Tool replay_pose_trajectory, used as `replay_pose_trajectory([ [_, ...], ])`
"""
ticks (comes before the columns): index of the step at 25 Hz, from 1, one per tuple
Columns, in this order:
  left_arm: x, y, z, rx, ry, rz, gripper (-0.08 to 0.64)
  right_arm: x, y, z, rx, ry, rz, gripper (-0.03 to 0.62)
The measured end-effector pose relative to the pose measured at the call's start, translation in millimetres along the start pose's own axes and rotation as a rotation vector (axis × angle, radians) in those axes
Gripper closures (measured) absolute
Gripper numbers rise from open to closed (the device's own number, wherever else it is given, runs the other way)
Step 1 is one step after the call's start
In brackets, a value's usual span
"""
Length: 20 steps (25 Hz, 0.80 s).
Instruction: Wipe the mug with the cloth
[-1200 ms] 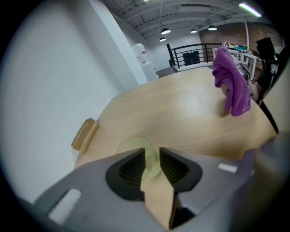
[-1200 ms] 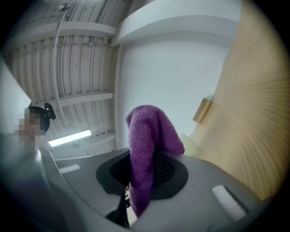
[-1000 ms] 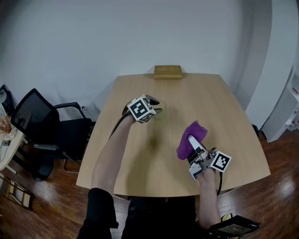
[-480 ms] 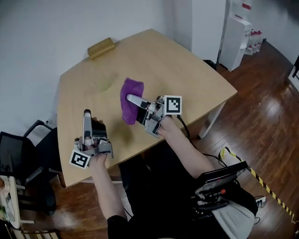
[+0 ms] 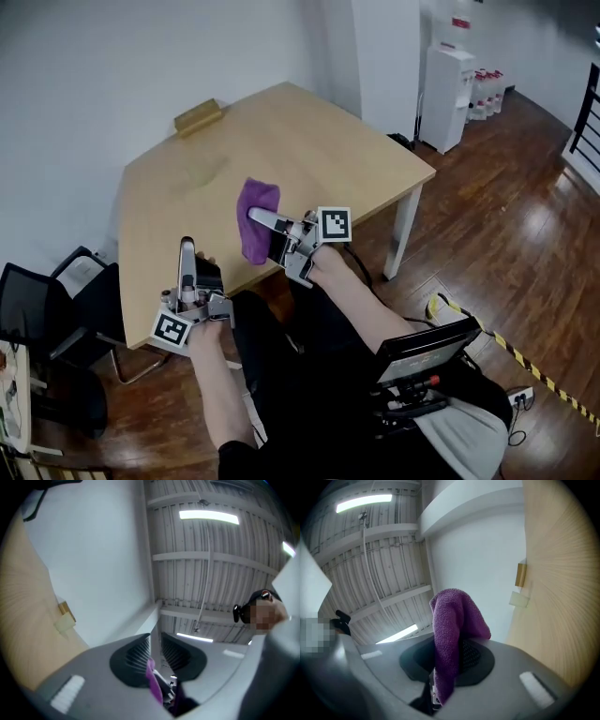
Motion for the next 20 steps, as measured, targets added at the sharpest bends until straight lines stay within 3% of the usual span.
replay_pose_trajectory([
  [6, -46.7, 3.6, 26.3, -0.020, -0.019, -0.007, 0.493, 35.7, 38.0, 16.1, 0.034, -0.008, -0.020, 0.537],
  [12, -109.2, 30.1, 36.8, -0.027, 0.042, -0.003, 0.497, 94.4, 64.6, 49.8, 0.040, -0.108, -0.076, 0.537],
  [15, -128.2, 24.0, 47.1, 0.004, -0.006, -0.059, 0.499, 111.0, 75.4, 53.7, 0.043, -0.088, -0.057, 0.537],
  [20, -170.5, 26.2, 58.8, 0.019, -0.007, -0.056, 0.500, 148.2, 97.1, 66.3, 0.043, -0.092, -0.024, 0.537],
])
Point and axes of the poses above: the fingertips, and each gripper's own axes: z backward along the fingers, x to its left, y out of its underside, the point moved 3 cm from there along z, backward along the fingers, and after that the axes turned 3 degrees about y, right-handed, at the moved point
